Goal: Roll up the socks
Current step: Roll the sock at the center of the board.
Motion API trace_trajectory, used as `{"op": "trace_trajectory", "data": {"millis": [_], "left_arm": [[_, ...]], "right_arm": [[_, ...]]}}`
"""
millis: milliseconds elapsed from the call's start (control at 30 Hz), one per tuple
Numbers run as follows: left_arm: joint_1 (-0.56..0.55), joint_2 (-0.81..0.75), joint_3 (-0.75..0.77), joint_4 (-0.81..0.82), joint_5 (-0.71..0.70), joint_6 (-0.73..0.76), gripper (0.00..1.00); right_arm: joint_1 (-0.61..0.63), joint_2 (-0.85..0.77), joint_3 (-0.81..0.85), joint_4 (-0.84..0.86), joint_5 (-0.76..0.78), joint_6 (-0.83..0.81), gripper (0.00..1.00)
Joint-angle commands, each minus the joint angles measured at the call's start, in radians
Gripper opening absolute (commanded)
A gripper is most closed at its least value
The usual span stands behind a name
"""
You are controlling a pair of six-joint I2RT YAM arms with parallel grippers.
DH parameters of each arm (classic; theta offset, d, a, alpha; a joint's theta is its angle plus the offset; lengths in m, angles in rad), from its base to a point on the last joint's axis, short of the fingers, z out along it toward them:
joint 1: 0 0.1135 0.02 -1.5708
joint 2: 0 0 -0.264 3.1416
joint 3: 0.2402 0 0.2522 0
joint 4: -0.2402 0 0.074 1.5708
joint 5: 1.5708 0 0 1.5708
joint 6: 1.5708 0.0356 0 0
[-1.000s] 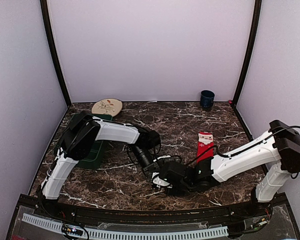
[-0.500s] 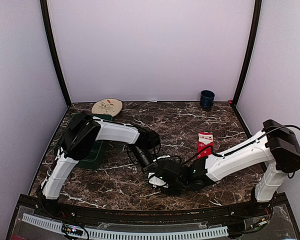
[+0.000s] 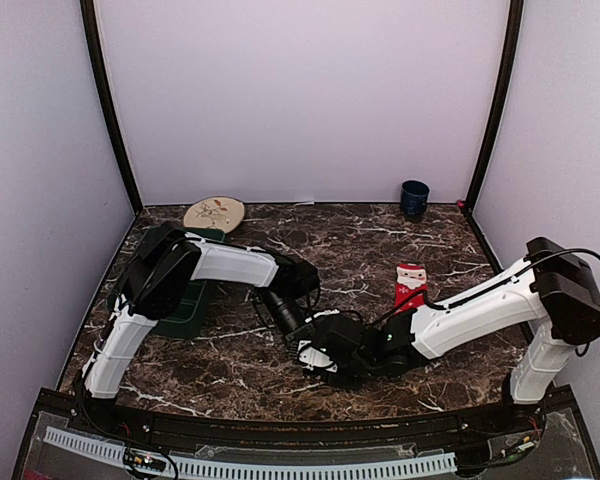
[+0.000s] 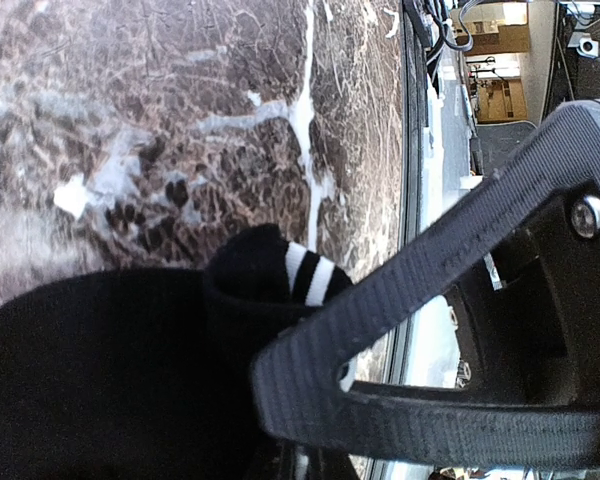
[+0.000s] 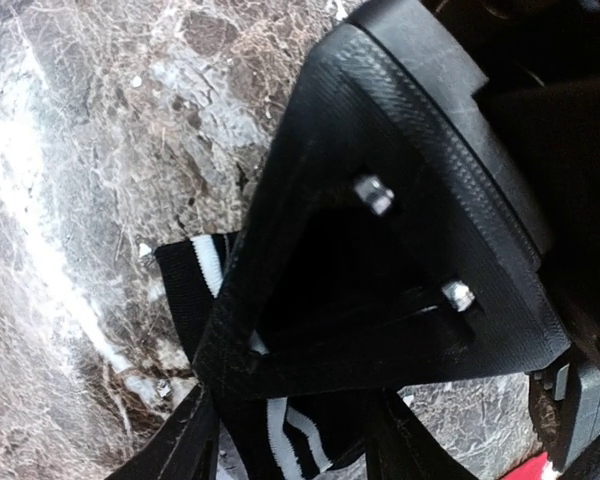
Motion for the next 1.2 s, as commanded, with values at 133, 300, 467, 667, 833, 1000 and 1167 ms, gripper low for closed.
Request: {"op": "trace_trajectory", "data": {"millis": [133,300,467,667,833,1000,1167], "left_arm": [[0.012,0.037,-0.026,-0.022,-0.155,0.016,0.07],[0.012,0.035,-0.024,-0.023,-0.165,0.01,0.1],[0.013,0.032,-0.018,-0.023,-0.183,-0.018,0.21],[0.024,0.022,-0.023,-0.023,-0.196,-0.039,0.27],[0.038,-0.006,-0.047,0.012,-0.227,-0.082,0.29],[0.073,-0.052,-0.101,0.07,-0.261,-0.131,0.32],[0.098,-0.092,-0.155,0.118,-0.346,-0.17,0.34]], "right_arm": [[-0.025,0.008,-0.032,-0.088,-0.032,0.043,0.39],[-0.038,0.024,-0.03,-0.098,-0.065,0.059,0.24],[-0.052,0.033,-0.01,-0.106,-0.1,0.071,0.11],[-0.075,0.035,0.01,-0.113,-0.132,0.078,0.07],[-0.084,0.052,0.03,-0.121,-0.153,0.074,0.06],[-0.085,0.066,0.046,-0.132,-0.173,0.083,0.06],[-0.086,0.079,0.067,-0.145,-0.201,0.098,0.05]]}}
